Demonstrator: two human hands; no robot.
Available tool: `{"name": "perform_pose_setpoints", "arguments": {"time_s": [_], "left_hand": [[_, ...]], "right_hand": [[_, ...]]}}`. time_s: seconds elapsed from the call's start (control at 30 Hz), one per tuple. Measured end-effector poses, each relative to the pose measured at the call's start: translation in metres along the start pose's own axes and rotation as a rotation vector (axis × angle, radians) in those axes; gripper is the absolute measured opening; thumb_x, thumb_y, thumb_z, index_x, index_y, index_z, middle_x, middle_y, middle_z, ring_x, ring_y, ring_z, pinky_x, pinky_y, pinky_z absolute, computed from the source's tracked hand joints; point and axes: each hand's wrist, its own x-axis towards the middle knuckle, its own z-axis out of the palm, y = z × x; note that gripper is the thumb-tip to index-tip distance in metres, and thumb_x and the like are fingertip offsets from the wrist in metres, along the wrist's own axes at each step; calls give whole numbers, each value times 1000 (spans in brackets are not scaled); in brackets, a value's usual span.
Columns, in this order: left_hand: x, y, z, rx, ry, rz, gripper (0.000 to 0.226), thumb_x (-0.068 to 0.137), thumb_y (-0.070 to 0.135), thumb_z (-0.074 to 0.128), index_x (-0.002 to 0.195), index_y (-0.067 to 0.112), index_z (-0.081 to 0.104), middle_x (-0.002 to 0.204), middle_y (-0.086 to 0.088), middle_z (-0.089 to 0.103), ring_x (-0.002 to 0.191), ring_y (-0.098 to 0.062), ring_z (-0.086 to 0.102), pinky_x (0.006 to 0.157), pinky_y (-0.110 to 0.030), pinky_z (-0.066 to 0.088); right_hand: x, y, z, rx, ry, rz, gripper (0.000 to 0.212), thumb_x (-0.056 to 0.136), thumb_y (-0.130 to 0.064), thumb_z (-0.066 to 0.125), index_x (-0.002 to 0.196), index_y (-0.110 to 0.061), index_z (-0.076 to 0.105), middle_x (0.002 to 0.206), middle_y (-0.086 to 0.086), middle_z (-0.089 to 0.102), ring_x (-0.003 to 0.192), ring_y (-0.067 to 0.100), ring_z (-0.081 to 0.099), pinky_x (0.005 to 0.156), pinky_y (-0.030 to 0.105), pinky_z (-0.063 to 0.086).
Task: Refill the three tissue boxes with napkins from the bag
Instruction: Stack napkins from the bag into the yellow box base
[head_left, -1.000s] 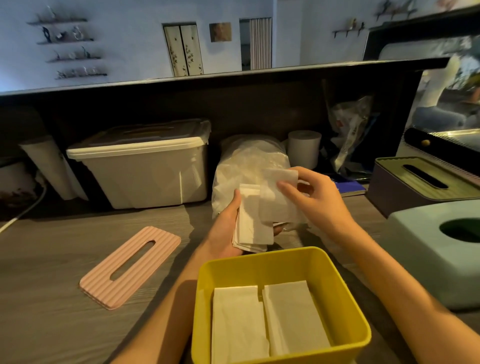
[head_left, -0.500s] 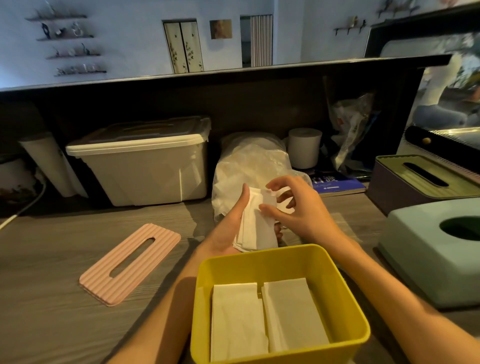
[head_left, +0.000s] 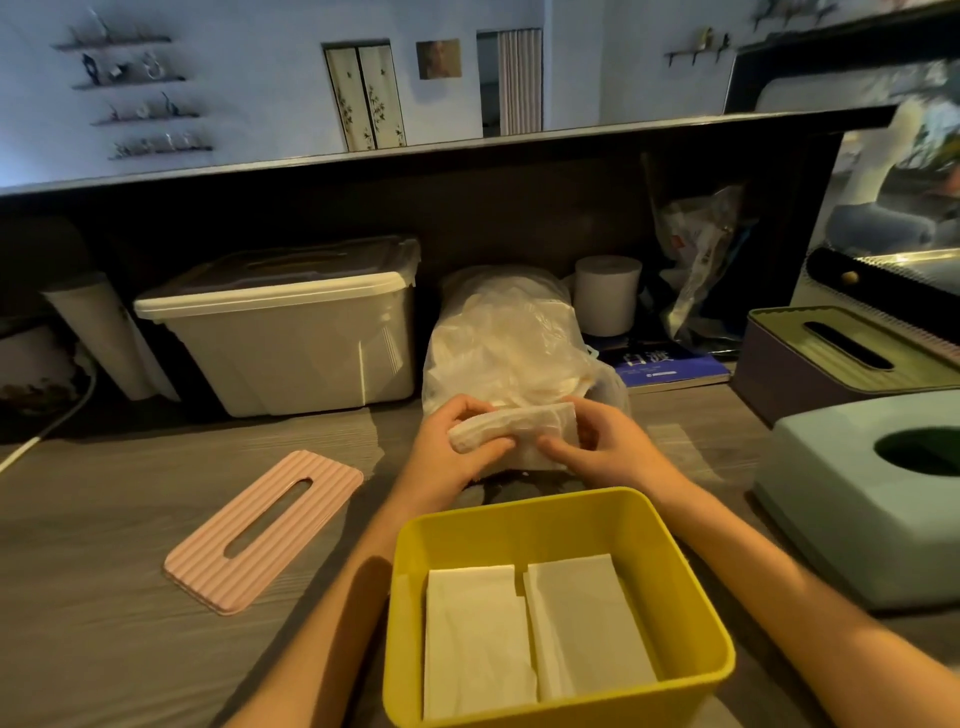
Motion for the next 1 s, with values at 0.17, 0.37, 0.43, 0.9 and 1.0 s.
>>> {"name": "perform_pose_setpoints", "arguments": {"time_s": [0.17,0.37,0.43,0.9,1.0], "left_hand": [[-2,-10,7,-22,31,-27,27,83,23,82,106,24,68,104,7,70,96,1,66,74,-15,54],[-3,-1,21,-120,170,-56,13,94,38,65,100,27,67,99,14,69,92,4,64,74,-13,52],[-1,-2,24,-126,202,-69,18,97,40,61,101,24,68,100,11,70,95,-1,64,77,-15,50],[3,-4,29,-163,358,-99,28,102,38,55,91,16,69,88,9,71,94,-9,66,79,-25,54],[4,-5,26,-176,385,-109,18,102,28,57,97,14,67,98,2,70,99,-13,65,70,-16,52]], "right_hand": [[-1,14,11,140,81,6,35,93,-10,73,122,-27,62,119,-9,68,111,8,65,96,31,57],[2,13,26,287,30,-94,58,84,1,68,134,-24,50,132,7,58,119,13,61,96,27,55],[6,12,28,302,60,-74,59,83,-7,72,133,-28,50,130,7,58,124,15,59,98,29,55],[9,9,37,241,17,-66,63,86,-5,70,138,-30,46,125,0,58,114,5,60,95,32,57],[10,9,37,254,37,-63,64,82,-12,71,137,-31,45,122,-2,58,112,5,60,92,29,57]]}}
